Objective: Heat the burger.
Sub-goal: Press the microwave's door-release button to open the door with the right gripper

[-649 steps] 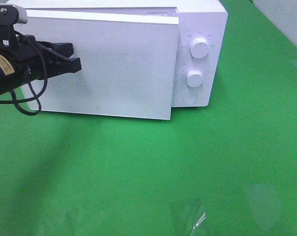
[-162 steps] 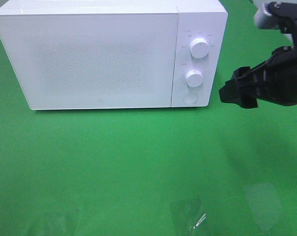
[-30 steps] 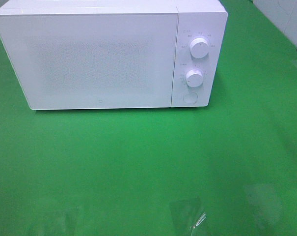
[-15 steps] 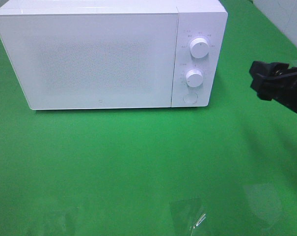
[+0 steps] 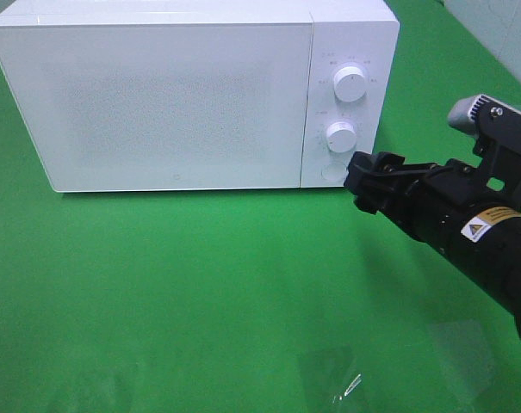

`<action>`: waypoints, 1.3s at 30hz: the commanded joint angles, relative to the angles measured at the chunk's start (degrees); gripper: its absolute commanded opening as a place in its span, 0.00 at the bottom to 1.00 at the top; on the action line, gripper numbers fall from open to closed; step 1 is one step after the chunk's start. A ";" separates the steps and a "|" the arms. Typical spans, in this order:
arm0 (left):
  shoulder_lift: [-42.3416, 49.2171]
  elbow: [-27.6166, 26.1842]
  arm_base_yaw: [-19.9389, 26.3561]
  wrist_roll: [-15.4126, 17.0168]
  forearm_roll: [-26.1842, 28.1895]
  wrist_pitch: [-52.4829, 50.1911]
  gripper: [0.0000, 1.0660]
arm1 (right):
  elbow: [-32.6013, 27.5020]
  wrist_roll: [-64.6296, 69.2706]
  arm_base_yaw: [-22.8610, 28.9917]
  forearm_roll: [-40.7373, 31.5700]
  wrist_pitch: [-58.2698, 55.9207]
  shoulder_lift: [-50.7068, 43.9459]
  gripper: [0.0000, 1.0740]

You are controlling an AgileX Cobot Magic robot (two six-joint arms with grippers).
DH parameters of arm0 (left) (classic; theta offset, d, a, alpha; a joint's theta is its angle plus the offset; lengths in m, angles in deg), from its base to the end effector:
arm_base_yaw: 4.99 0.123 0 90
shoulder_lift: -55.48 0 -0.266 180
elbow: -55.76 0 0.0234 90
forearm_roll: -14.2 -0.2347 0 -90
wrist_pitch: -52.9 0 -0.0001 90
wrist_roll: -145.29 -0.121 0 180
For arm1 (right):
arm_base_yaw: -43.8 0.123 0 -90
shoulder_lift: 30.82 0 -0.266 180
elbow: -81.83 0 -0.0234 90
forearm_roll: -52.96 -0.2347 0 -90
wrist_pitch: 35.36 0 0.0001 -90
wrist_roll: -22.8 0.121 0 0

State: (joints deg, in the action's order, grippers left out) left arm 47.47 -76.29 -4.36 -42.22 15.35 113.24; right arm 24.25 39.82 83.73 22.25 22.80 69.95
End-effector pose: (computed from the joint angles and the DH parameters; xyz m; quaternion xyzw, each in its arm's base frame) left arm 0.0264 -0.0018 0.2572 0.0513 0.8478 0.0274 0.5271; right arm 0.2359 0.1290 0.1480 0.0996 0.7749 0.2220 0.5833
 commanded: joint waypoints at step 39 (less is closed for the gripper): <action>1.15 0.11 0.06 0.11 0.29 -0.80 0.94 | 13.81 60.22 -4.58 -2.81 -12.55 13.69 0.00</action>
State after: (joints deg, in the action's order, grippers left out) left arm 47.47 -76.29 -4.36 -42.22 15.35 113.24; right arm 37.32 99.63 79.43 18.70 10.94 83.53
